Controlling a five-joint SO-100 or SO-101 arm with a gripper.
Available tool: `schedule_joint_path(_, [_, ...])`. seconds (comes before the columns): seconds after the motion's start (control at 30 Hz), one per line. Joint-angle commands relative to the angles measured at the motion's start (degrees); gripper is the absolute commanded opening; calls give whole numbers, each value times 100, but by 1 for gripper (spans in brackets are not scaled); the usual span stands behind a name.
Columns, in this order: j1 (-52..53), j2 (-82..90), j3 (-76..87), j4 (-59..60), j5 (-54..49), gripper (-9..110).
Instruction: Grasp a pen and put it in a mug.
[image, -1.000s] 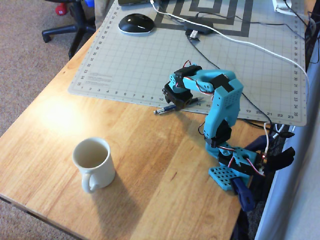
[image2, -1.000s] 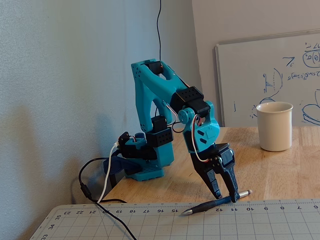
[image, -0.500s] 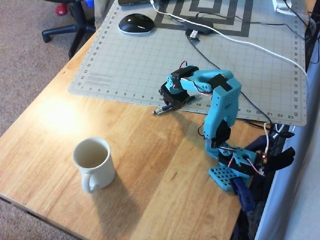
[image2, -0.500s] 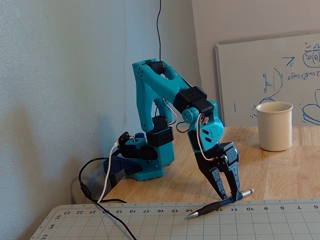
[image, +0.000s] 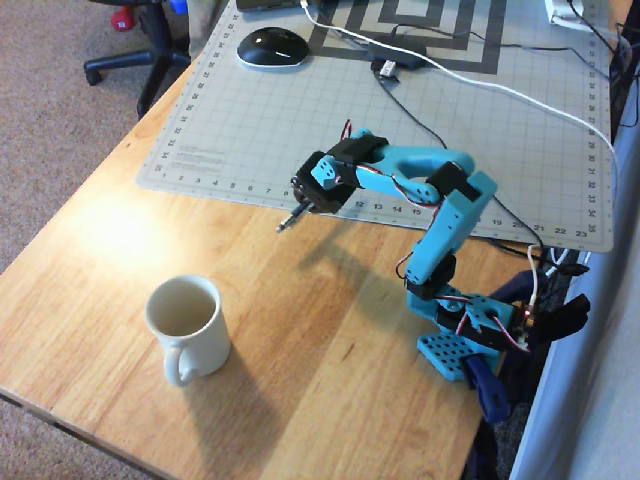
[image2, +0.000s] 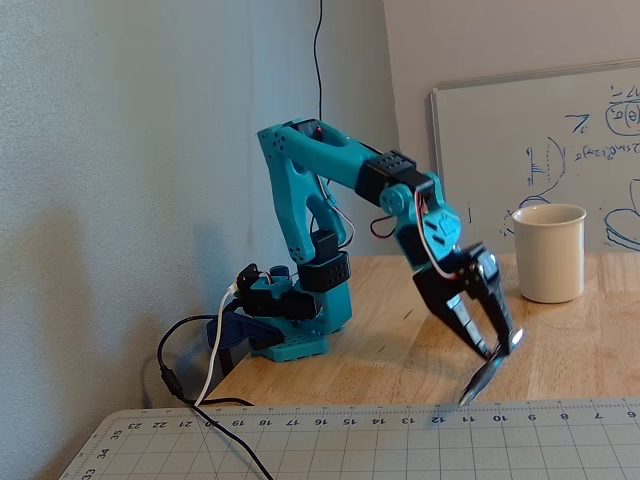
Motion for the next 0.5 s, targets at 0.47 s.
schedule_joint_path(0.47, [-2241,2320,-123,-1828,3199,0])
